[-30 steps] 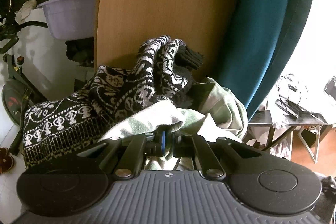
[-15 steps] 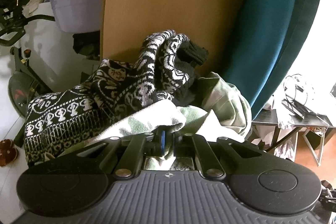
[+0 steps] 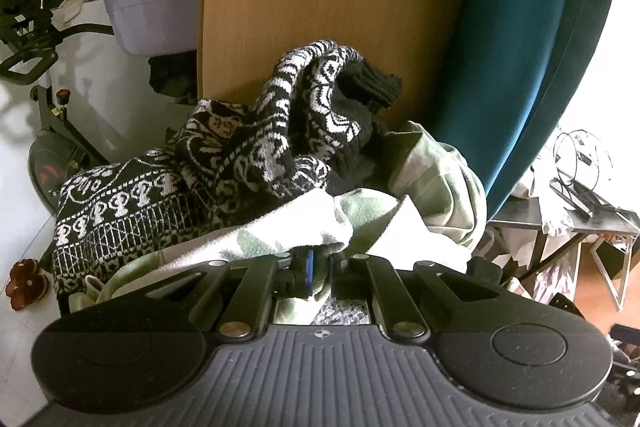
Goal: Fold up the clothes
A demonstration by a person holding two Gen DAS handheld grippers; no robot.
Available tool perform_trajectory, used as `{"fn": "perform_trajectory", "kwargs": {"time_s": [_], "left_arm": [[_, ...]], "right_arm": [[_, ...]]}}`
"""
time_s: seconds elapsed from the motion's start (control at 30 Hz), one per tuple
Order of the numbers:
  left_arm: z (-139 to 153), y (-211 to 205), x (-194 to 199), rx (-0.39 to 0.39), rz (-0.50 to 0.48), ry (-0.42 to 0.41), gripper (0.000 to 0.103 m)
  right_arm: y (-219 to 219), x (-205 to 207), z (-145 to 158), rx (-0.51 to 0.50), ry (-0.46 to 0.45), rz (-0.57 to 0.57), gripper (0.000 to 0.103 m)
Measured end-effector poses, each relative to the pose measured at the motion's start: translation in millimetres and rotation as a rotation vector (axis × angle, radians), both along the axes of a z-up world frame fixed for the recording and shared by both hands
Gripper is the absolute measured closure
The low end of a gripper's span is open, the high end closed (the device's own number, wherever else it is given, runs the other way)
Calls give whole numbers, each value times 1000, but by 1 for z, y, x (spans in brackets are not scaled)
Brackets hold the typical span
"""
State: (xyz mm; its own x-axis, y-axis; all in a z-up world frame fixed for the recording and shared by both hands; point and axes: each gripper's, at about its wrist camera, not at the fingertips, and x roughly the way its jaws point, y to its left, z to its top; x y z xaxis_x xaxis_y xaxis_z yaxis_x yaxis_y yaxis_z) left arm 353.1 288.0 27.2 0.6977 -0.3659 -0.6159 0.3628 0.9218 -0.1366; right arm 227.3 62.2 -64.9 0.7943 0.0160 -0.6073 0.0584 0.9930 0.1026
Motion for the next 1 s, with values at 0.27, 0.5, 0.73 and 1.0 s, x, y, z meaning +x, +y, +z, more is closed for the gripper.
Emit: {"fn": "perform_trajectory", "kwargs": {"time_s": [0.27, 0.5, 0.73, 1.0], "left_arm": [[-3, -4, -1, 25, -2, 2, 95], [-6, -5, -1, 33, -1, 5, 95], [-9, -9, 0, 48, 10, 9, 95], [-11, -13, 1, 63, 24, 12, 95]], "right_arm": [[40, 51, -24, -126, 138, 192, 26], [44, 60, -29, -99, 240, 188, 75], [33, 45, -20, -44, 215, 176, 85], [24, 28, -8, -13, 177, 183, 88]]}}
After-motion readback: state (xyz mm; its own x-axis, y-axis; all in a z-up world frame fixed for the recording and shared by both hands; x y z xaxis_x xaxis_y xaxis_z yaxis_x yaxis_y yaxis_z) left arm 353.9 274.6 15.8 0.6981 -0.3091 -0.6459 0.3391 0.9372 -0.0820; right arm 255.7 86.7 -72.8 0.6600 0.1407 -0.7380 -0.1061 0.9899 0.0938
